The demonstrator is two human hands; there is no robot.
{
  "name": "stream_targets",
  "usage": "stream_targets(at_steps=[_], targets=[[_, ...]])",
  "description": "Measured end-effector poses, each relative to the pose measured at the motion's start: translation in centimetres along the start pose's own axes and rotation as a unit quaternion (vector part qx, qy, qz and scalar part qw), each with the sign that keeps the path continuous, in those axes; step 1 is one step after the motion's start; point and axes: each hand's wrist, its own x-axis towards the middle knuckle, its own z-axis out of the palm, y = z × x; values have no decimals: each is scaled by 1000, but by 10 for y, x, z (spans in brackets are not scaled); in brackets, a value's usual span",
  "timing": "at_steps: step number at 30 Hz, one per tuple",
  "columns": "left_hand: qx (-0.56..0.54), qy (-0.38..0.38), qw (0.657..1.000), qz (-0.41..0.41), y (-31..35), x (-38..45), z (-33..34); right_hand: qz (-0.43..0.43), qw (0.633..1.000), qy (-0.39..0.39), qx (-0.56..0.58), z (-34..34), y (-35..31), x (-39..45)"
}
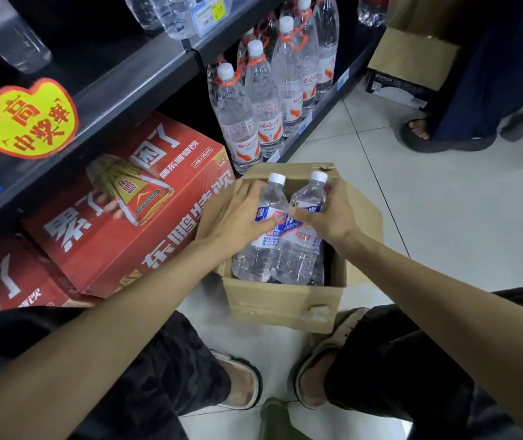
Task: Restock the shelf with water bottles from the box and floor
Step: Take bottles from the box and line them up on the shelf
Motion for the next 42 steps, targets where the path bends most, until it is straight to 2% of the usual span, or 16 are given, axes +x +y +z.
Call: stream_targets(at_steps=[6, 11, 14, 19, 24, 34, 39, 42], targets=[[-183, 42, 982, -31, -1, -15, -7, -111, 994, -6, -10, -4, -11, -25], [-268, 117, 955, -41, -1, -35, -24, -217, 973, -39, -76, 0, -29, -48], [-284, 144, 948, -24, 1, -44, -39, -267, 957, -32, -108, -4, -47, -56], [-274, 198, 941, -2, 11, -52, -83, -319, 940, -49, -111, -8, -92, -65], [-216, 271, 938, 26, 13, -59, -151, -377, 917, -32, -126, -9, -154, -77], [-219, 399, 887, 74, 3, -89, -274, -463, 876, -69, -122, 18, -285, -96], [-178, 451, 872, 70, -10, -99, -317, -492, 861, -74, -109, 47, -330, -92], [-152, 455, 876, 54, -25, -103, -334, -508, 847, -94, -121, 67, -348, -86]])
